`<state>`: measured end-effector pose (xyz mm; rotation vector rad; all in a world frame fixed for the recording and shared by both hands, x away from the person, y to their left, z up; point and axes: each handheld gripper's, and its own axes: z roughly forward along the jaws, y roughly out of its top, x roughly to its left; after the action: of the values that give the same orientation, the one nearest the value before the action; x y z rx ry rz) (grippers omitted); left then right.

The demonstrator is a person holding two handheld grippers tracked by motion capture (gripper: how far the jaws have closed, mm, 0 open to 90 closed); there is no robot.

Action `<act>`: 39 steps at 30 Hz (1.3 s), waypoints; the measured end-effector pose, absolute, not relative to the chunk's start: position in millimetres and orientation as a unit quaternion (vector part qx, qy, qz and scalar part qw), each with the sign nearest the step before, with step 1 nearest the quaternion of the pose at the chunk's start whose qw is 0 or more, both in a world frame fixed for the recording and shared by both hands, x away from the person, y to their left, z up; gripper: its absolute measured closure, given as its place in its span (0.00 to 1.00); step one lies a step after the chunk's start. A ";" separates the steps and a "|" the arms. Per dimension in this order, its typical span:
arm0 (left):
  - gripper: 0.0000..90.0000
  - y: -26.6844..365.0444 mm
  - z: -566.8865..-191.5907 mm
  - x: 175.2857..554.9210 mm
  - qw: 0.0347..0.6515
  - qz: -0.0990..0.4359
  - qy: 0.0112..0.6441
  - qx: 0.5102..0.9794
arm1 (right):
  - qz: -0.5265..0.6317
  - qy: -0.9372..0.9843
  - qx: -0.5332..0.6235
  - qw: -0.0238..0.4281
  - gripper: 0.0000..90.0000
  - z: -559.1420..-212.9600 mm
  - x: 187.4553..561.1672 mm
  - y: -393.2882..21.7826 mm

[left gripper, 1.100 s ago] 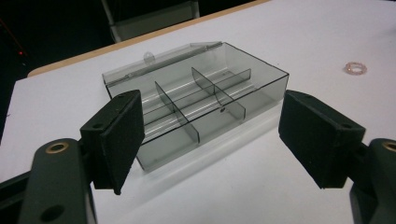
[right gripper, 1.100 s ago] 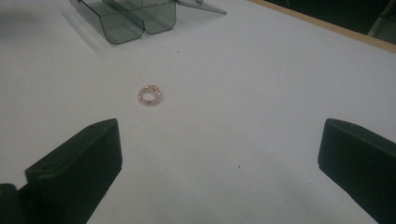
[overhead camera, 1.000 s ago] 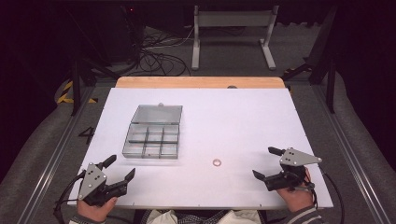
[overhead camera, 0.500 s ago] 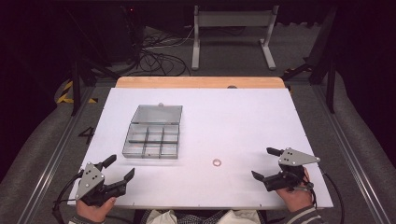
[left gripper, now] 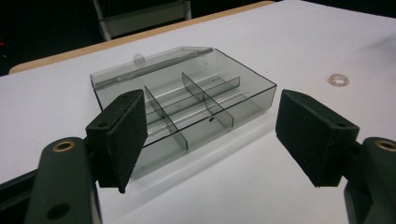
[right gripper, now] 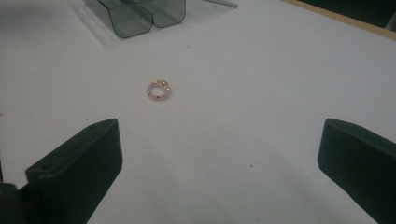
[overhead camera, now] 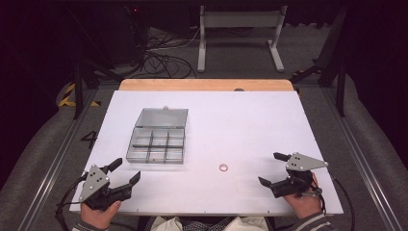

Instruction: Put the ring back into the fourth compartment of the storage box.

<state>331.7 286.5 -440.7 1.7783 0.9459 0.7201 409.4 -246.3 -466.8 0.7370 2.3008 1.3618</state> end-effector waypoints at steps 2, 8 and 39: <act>0.28 284.9 -439.6 333.3 0.478 0.292 0.385 0.733 | 0.483 0.816 0.260 0.183 0.01 -467.0 409.3 -245.5; 0.28 275.5 -435.4 338.1 0.471 0.289 0.371 0.746 | 0.483 0.816 0.261 0.180 0.01 -467.3 409.7 -246.0; 0.29 204.1 -414.9 366.0 0.464 0.270 0.293 0.791 | 0.487 0.817 0.254 0.174 0.01 -467.5 408.9 -245.9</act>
<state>366.0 204.1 -414.9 1.9432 0.7205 0.6626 408.9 -245.9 -467.5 0.7187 2.3168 1.3806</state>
